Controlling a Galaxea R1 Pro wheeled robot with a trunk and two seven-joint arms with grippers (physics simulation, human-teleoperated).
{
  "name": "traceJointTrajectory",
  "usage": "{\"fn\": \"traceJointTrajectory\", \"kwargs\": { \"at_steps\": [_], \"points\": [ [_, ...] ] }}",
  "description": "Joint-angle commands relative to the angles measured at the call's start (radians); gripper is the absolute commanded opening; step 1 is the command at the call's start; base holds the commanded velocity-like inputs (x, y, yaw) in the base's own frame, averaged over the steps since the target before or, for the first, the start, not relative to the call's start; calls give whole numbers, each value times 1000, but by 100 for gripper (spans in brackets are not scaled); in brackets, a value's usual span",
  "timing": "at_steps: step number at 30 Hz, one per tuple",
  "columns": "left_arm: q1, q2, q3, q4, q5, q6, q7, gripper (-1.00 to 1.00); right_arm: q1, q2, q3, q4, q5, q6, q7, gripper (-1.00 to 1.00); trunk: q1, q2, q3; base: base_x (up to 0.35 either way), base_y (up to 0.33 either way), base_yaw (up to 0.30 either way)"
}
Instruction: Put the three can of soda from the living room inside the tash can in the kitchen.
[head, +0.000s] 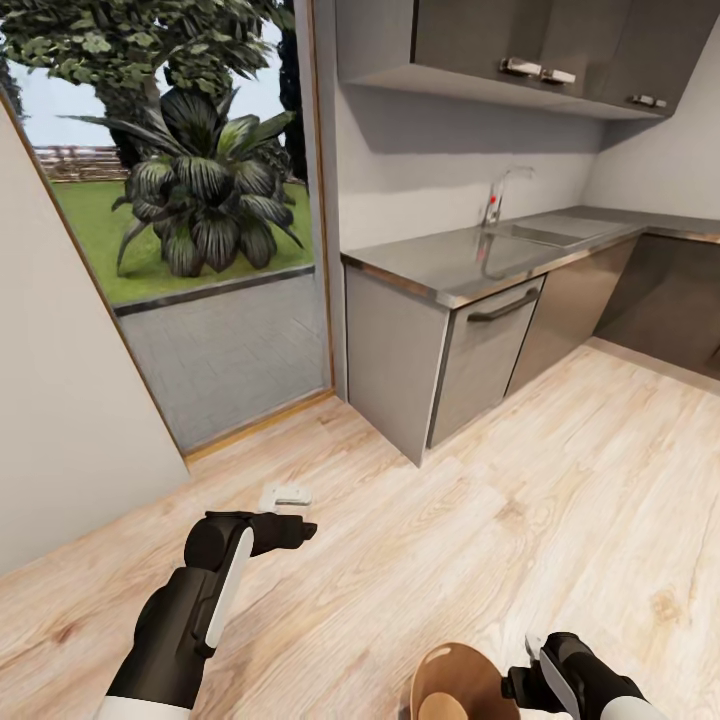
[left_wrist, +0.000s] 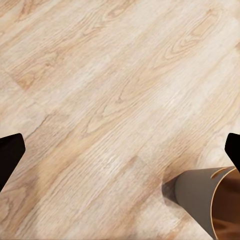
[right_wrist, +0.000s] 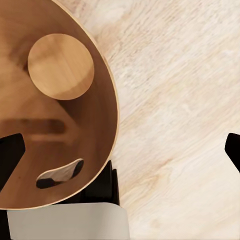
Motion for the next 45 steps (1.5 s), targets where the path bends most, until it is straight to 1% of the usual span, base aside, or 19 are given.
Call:
{"fn": "traceJointTrajectory", "kwargs": {
  "at_steps": [1,13,21,26,45],
  "points": [
    [0,0,0,0,0,0,0,100,0,0,0,0,0,0,0,100,4,-7,-3,0,0,0],
    [0,0,-1,3,-2,0,0,100,0,1,0,1,1,-1,0,100,50,-91,-41,0,0,0],
    [0,-3,-1,3,-3,0,0,100,0,2,1,1,-1,-49,-2,100,81,-147,-66,0,0,0],
    [0,-3,-2,3,-3,0,0,100,0,2,0,1,-1,-60,-3,100,100,-182,-82,0,0,0],
    [0,-3,-2,4,-4,0,0,100,0,2,0,4,-1,-60,-3,100,173,-315,-141,0,0,0]
  ]
}}
